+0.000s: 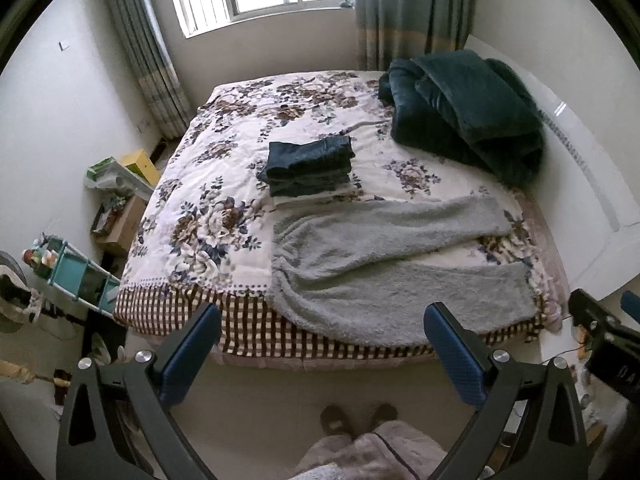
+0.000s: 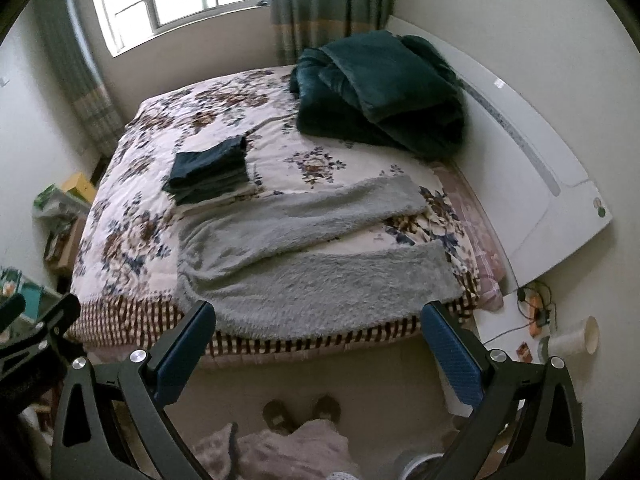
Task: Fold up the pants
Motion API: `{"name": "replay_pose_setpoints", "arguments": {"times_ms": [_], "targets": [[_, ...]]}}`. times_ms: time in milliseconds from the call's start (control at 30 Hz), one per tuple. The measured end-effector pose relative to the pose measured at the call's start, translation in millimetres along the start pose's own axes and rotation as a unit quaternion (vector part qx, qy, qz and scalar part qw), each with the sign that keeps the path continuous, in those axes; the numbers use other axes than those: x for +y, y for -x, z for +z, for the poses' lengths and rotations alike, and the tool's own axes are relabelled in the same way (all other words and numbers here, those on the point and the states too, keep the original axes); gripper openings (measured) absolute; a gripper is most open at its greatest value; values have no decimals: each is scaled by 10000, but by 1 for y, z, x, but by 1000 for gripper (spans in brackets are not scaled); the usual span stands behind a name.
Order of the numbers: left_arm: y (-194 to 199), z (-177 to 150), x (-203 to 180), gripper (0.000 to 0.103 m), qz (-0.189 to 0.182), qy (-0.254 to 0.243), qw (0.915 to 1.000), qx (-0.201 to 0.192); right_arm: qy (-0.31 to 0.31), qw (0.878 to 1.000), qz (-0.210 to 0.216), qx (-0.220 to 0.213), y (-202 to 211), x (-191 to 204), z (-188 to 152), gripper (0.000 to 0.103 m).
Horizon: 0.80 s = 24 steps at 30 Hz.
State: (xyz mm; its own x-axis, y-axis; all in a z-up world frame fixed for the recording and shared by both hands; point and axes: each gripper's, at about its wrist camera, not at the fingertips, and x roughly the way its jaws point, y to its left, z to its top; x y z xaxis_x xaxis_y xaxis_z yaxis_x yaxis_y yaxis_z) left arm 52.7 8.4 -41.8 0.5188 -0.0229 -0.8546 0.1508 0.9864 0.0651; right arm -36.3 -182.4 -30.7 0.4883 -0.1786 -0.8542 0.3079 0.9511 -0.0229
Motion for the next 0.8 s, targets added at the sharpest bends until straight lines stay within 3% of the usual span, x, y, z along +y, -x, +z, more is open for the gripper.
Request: {"name": "replay_pose_setpoints", "arguments": {"times_ms": [200,233,300,367,400,467,500,633,800], "targets": [[-60,28,-15,103,94,-128,9998,131,-269,9995,-134,78,-65,-3,27,103],[-77,36,-21,103,79,-146,9996,244,-322,9992,-166,156,-95,-7,41,103],[-103,47,-29,103,83,-83,9994,330,-326,9992,-140,163,-112,-9,49,103],[-133,61,-42,103,180,-108,9989,426,-315,9989,-157,306,-176,-20,80,103],[-151,69,-50,103,232,-83,9987,442,-315,9989,-157,306,-176,-20,80,103],[-182,84,-62,103,369,-54,9980,502,-293,9982,-181,485,-245,-37,113,103],[-204,94,-70,103,455,-28,9973,576,-293,9982,-181,485,-245,-37,113,103],[-287,128,-94,103,672,13,9936,903,-281,9955,-121,893,-353,-64,160,103],[-419,162,-126,103,905,-249,9871,1294,165,9875,-265,1547,-518,-85,214,103]]}}
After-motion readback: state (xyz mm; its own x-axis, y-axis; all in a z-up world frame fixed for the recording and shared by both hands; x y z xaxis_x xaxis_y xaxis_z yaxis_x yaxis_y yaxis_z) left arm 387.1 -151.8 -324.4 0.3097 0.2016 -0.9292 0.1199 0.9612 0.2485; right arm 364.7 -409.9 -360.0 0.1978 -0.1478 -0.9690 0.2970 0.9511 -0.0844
